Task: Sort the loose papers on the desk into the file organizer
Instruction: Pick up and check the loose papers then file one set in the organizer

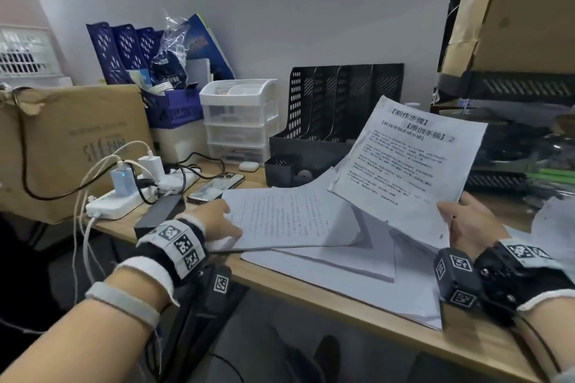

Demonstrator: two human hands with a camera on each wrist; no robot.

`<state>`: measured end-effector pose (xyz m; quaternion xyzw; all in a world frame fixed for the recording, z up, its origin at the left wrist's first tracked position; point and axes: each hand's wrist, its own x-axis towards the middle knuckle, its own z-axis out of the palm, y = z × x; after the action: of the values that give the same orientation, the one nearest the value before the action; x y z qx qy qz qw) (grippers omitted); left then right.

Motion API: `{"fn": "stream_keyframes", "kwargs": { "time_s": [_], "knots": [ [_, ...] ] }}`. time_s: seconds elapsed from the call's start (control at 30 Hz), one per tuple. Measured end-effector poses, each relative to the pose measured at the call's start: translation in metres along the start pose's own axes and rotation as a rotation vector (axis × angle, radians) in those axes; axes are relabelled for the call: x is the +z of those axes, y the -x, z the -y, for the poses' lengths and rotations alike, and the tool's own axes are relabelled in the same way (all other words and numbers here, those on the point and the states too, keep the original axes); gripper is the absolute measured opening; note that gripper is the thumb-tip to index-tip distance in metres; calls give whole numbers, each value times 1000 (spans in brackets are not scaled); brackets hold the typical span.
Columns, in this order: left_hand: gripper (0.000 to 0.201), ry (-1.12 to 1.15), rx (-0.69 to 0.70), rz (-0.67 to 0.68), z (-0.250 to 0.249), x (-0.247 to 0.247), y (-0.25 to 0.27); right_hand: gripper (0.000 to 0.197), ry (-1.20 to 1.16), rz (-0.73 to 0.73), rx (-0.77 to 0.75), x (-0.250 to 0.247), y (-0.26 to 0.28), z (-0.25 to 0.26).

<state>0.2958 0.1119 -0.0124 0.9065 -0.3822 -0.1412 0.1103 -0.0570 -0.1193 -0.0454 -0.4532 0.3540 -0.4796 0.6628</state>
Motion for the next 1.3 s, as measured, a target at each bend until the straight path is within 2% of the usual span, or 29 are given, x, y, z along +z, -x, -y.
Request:
{"fn": "stream_keyframes", "kwargs": {
  "time_s": [0.17, 0.3, 0.37, 0.5, 0.57, 0.67, 0.83, 0.9, 0.97, 1.1, 1.17, 1.23, 1.27, 1.3],
  "knots": [
    [92, -32, -95, 2, 10, 0, -26, 33, 28, 28, 14, 6, 0, -1],
    [88, -18, -147, -2, 13, -2, -39, 35, 63, 18, 1, 7, -1, -3],
    [76, 52, -113, -13, 15, -2, -43, 38, 81, 26, -5, 8, -1, -3],
    [20, 417, 104, -137, 14, -8, -48, 42, 107, 86, -41, 13, -2, -4],
    [12, 600, 209, -234, 10, -19, -48, 37, 151, 133, -85, 22, 0, -3],
    [11, 714, 366, -304, -1, -44, -43, 24, 321, 209, -232, 48, 4, 10],
    [25, 822, 634, -256, -31, -93, -35, 13, 678, 228, -522, 93, -8, 58],
    [28, 891, 710, -214, -41, -103, -33, 17, 784, 214, -614, 104, -12, 75],
    [28, 969, 751, -183, -50, -107, -33, 25, 769, 243, -613, 108, -14, 86],
    [11, 1089, 789, -178, -66, -104, -31, 25, 632, 312, -494, 99, -16, 84],
    [11, 1144, 778, -218, -74, -99, -34, 25, 624, 318, -496, 95, -13, 77],
    [25, 1270, 727, -241, -82, -92, -36, 16, 602, 284, -518, 93, -11, 72],
    [38, 1376, 691, -207, -87, -89, -37, 19, 570, 256, -517, 94, -11, 70],
    [50, 1496, 656, -114, -90, -85, -36, 26, 537, 220, -507, 94, -9, 70]
  ]
}}
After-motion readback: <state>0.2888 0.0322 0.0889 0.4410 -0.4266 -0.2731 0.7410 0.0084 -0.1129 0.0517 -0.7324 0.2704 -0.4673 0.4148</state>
